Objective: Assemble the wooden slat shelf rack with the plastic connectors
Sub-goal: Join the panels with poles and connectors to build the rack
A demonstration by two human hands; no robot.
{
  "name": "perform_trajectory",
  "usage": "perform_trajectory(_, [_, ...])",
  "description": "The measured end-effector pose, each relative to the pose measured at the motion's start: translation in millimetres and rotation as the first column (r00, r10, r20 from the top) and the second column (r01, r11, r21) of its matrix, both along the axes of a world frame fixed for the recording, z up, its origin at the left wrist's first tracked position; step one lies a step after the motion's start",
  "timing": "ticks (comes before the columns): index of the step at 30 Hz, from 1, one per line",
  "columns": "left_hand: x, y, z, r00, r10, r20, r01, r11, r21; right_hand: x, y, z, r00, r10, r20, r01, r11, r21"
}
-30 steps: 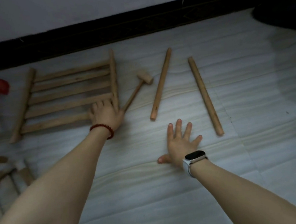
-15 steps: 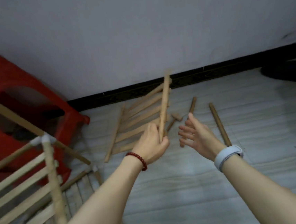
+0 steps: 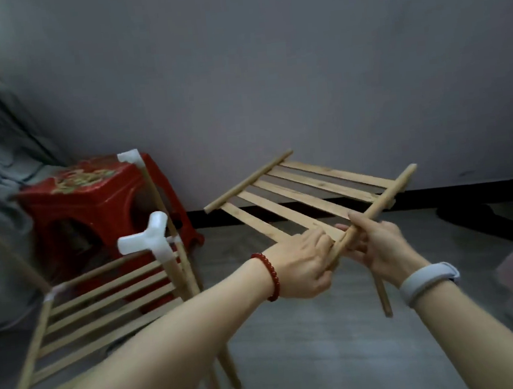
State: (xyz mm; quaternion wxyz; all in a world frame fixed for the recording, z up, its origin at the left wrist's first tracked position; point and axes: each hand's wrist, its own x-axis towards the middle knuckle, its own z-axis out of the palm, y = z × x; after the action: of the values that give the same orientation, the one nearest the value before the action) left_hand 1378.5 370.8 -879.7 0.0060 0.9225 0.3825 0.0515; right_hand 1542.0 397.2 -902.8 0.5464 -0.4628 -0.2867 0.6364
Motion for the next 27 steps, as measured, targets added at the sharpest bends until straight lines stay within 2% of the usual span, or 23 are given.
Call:
perform_trajectory(3, [-13.1, -35.6, 34.2, 0.999, 0.013, -0.036, -0.008, 0.991, 0.131, -17.7, -32.3, 34.3, 0.999, -0.040, -0.002, 0.040, 0.995, 0.097])
perform_trajectory(5, [-30.1, -57.2, 56.9, 0.997, 0.041, -0.072, -0.024, 0.973, 0.228, -33.2, -51.2, 57.2, 0.998, -0.033, -0.058, 0.041, 0.988, 0.152])
perform_trajectory(8, [-60.1, -79.7, 85.6, 0.988, 0.082, -0.128, -0.029, 0.928, 0.372, -58.1, -72.3, 86.9, 0.984, 0.030, -0.173, 0.007, 0.978, 0.210])
perform_trajectory(13, [-116.3, -124.4, 121.1, 0.975, 0.204, -0.090, -0.122, 0.827, 0.549, -110.2, -104.7, 126.0, 0.949, 0.135, -0.286, -0.052, 0.958, 0.281])
perform_trajectory(16, [-153.6, -155.1, 129.5, 0.957, 0.285, -0.057, -0.203, 0.795, 0.572, -146.4, -124.2, 138.0, 0.933, 0.190, -0.307, -0.098, 0.951, 0.293])
perform_trajectory(20, [-219.7, -198.1, 131.0, 0.909, 0.416, 0.020, -0.366, 0.774, 0.517, -187.9, -143.0, 143.0, 0.930, 0.249, -0.270, -0.165, 0.940, 0.299])
perform_trajectory(22, [-257.0, -220.1, 124.6, 0.849, 0.520, 0.093, -0.497, 0.727, 0.474, -207.9, -148.7, 143.9, 0.939, 0.263, -0.222, -0.191, 0.934, 0.301])
perform_trajectory(23, [-275.1, -229.1, 119.2, 0.791, 0.594, 0.150, -0.594, 0.683, 0.426, -216.6, -151.2, 143.1, 0.944, 0.265, -0.197, -0.200, 0.933, 0.300])
perform_trajectory(25, [-312.2, -242.6, 102.3, 0.591, 0.764, 0.257, -0.804, 0.535, 0.258, -232.5, -156.8, 138.6, 0.951, 0.272, -0.148, -0.219, 0.929, 0.300])
perform_trajectory(27, [-338.0, -250.8, 84.2, 0.372, 0.852, 0.370, -0.920, 0.392, 0.021, -244.7, -161.0, 131.1, 0.954, 0.284, -0.098, -0.243, 0.921, 0.304])
